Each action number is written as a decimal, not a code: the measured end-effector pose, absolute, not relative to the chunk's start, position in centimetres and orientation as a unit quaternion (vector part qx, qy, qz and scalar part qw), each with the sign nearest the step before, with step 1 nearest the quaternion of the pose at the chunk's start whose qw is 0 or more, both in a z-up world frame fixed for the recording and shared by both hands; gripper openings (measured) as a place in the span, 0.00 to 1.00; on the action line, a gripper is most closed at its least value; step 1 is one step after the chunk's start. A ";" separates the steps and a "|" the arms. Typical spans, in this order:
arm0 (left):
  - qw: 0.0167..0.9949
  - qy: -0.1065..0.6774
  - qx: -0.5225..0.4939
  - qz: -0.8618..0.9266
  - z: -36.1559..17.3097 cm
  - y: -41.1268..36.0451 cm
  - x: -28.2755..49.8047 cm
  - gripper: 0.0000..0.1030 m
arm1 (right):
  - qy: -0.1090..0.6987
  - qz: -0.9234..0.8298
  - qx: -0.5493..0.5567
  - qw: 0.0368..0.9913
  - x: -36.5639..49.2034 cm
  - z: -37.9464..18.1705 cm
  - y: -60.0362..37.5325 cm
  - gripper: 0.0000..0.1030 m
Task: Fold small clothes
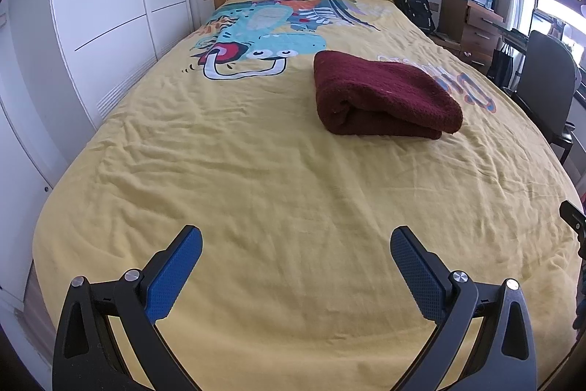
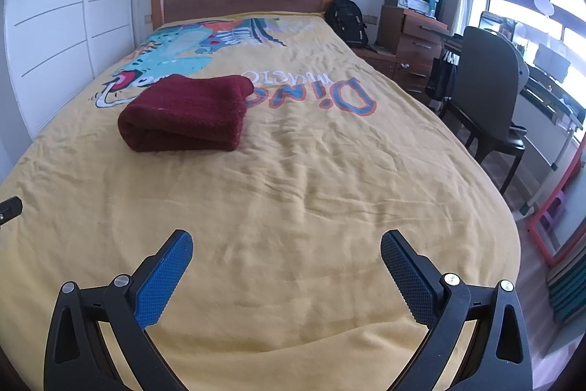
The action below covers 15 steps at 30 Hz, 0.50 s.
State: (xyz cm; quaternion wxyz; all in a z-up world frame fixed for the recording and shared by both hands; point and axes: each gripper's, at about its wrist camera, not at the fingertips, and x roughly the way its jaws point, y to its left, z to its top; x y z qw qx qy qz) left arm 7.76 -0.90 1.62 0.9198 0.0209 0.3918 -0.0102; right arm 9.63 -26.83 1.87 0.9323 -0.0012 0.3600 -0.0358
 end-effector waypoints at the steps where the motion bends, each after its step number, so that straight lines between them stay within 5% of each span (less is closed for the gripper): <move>1: 0.920 0.392 0.022 -0.010 1.6 -0.9 7.8 0.99 | 0.360 -0.036 -0.001 0.932 9.6 1.9 -26.8 1.00; 15: 0.919 0.393 0.029 -0.012 1.4 -1.2 7.8 0.99 | 0.365 -0.039 0.002 0.930 9.5 1.6 -27.2 1.00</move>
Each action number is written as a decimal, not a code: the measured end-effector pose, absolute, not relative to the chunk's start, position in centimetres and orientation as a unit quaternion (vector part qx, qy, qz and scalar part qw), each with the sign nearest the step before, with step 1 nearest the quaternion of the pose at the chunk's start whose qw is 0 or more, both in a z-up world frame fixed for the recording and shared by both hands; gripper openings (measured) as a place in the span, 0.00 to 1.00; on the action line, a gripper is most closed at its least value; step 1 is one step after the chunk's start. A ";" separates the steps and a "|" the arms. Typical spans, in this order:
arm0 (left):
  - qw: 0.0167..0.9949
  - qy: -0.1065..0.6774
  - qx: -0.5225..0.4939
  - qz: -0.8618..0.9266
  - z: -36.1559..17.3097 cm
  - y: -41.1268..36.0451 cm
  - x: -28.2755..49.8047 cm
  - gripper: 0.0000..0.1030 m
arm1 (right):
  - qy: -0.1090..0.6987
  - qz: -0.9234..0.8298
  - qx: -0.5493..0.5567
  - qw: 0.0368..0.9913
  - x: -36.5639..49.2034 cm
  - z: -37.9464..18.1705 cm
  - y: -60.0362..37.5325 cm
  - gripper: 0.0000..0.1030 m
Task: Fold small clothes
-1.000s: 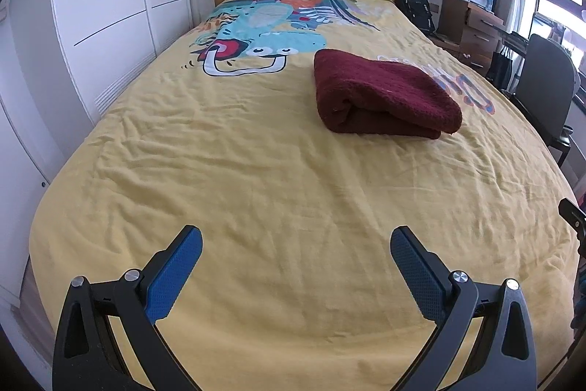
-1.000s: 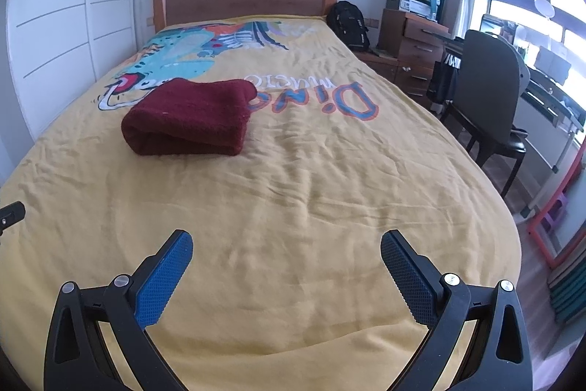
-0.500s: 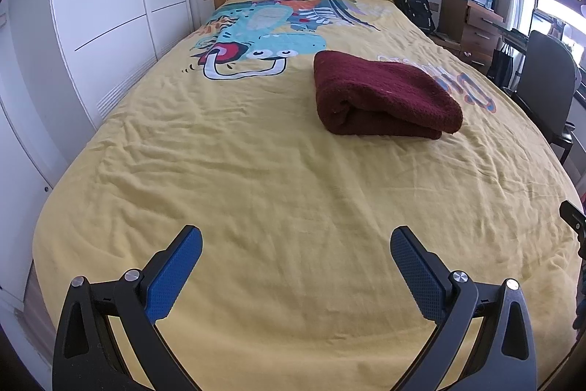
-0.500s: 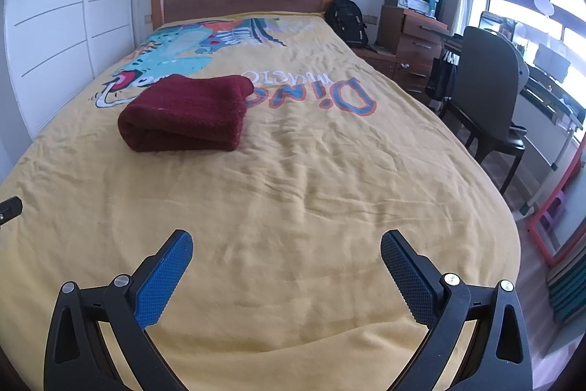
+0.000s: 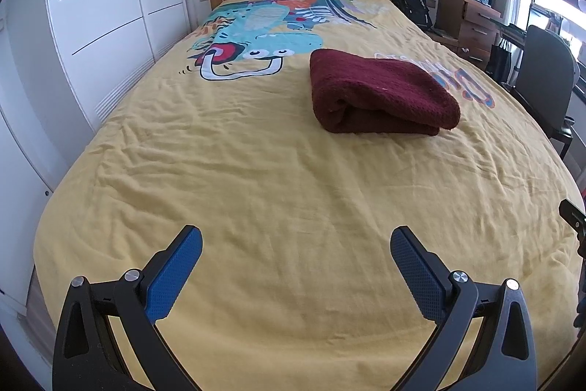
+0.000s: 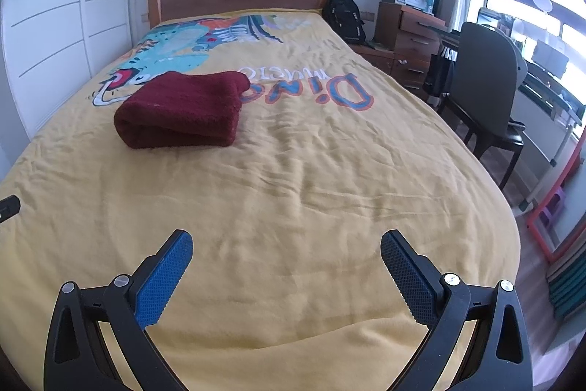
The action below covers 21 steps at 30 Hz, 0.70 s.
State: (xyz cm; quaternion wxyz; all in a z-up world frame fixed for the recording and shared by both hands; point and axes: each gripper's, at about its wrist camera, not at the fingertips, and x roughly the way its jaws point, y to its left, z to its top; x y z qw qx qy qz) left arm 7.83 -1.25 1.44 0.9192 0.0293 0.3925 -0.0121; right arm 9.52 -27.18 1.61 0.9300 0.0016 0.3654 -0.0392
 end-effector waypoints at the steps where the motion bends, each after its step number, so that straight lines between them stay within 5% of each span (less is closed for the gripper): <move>1: 0.919 0.393 0.030 -0.012 1.4 -1.3 7.9 0.99 | 0.366 -0.039 0.002 0.930 9.5 1.6 -27.2 1.00; 21: 0.919 0.391 0.036 -0.014 1.2 -1.5 7.7 0.99 | 0.368 -0.041 0.006 0.929 9.2 0.8 -27.5 1.00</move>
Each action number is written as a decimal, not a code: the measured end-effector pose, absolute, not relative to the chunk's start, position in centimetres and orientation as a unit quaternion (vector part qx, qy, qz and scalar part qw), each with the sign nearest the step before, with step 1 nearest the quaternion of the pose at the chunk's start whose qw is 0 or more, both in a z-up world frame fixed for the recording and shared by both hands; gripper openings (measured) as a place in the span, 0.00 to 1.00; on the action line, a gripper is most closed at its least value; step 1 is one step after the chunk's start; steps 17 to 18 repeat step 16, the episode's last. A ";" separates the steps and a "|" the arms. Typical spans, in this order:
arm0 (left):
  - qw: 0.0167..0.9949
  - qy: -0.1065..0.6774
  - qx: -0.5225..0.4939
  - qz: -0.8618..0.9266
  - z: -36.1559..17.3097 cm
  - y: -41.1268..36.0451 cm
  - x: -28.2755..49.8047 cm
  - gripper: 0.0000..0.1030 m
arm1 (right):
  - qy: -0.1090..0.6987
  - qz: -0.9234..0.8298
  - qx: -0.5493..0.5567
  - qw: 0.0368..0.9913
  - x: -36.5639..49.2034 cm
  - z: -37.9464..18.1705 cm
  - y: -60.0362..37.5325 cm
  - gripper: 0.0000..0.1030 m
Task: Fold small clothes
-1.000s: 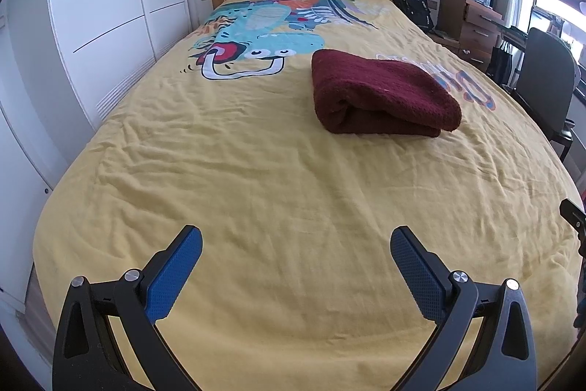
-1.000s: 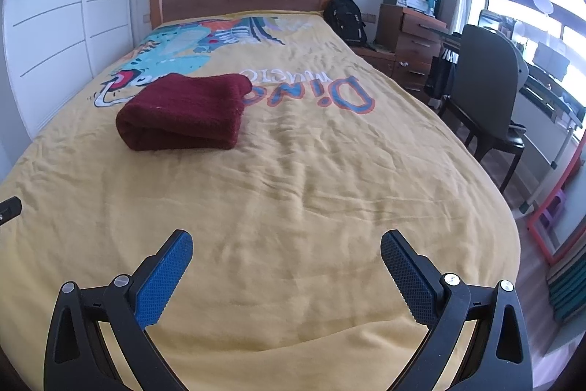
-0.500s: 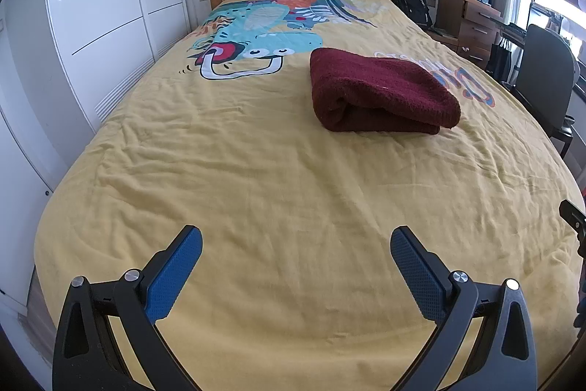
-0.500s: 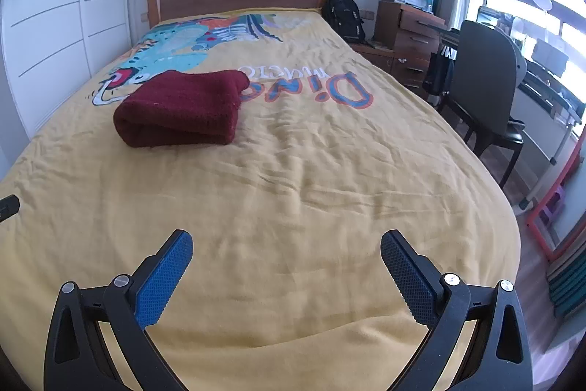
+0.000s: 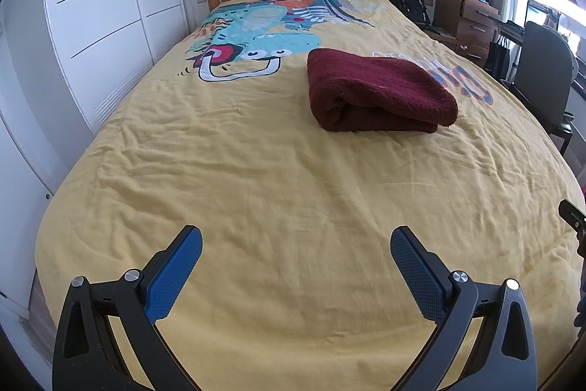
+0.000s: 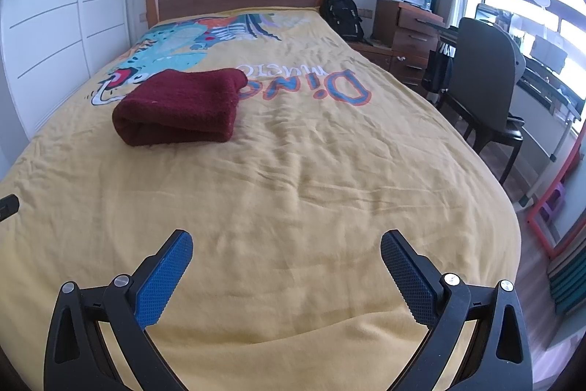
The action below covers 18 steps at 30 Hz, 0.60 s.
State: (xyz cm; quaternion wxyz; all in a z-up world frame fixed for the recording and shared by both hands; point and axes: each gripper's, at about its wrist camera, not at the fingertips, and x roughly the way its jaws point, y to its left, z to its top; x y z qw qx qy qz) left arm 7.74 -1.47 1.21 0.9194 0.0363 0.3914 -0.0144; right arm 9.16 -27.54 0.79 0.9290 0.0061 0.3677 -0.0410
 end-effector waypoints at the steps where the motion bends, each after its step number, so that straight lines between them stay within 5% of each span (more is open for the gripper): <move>1: 0.919 0.391 0.036 -0.014 1.2 -1.5 7.7 0.99 | 0.368 -0.041 0.006 0.929 9.2 0.8 -27.5 1.00; 18: 0.918 0.396 0.034 -0.015 1.1 -1.6 7.5 0.99 | 0.363 -0.045 0.011 0.931 8.7 0.9 -27.8 1.00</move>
